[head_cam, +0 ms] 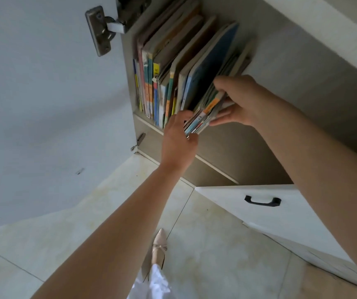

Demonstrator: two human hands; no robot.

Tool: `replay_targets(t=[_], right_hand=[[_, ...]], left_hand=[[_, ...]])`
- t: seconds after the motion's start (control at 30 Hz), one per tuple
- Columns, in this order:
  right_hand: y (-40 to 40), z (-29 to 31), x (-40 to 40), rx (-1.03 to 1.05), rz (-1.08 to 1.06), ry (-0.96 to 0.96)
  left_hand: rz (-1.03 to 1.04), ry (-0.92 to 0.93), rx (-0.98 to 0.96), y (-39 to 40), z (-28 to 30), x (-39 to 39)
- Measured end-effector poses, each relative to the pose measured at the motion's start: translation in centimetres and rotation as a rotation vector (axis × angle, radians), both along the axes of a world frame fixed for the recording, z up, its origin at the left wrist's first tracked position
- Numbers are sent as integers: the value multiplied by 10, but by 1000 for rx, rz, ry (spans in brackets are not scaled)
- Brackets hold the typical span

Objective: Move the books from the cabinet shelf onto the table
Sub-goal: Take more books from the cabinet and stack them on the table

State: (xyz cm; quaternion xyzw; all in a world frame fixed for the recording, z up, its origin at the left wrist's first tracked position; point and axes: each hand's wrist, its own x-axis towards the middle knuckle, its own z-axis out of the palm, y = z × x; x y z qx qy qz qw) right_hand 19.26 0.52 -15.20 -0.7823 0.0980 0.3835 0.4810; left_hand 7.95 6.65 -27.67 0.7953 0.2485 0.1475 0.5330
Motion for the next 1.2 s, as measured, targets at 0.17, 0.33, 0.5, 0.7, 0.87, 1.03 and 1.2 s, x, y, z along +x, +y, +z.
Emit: replay_targets(t=[0.17, 0.33, 0.5, 0.7, 0.87, 1.03, 1.2], right_hand=[[-5, -5, -5, -52, -141, -37], [4, -11, -8, -85, -204, -61], [10, -12, -8, -178, -253, -82], [-3, -17, -10, -222, -130, -261], [-8, -7, -18, -239, -92, -239], [-8, -7, -48, -241, -127, -104], [-5, -22, -74, -205, -79, -111]], left_hand=[[-65, -5, -55, -7, 2, 0], [-87, 21, -35, -3, -4, 6], [-112, 31, 89, -4, -21, 22], [6, 7, 257, -19, -34, 39], [2, -47, 314, -21, -31, 24], [0, -98, 309, -18, -26, -25], [-4, -45, 263, -14, -35, -50]])
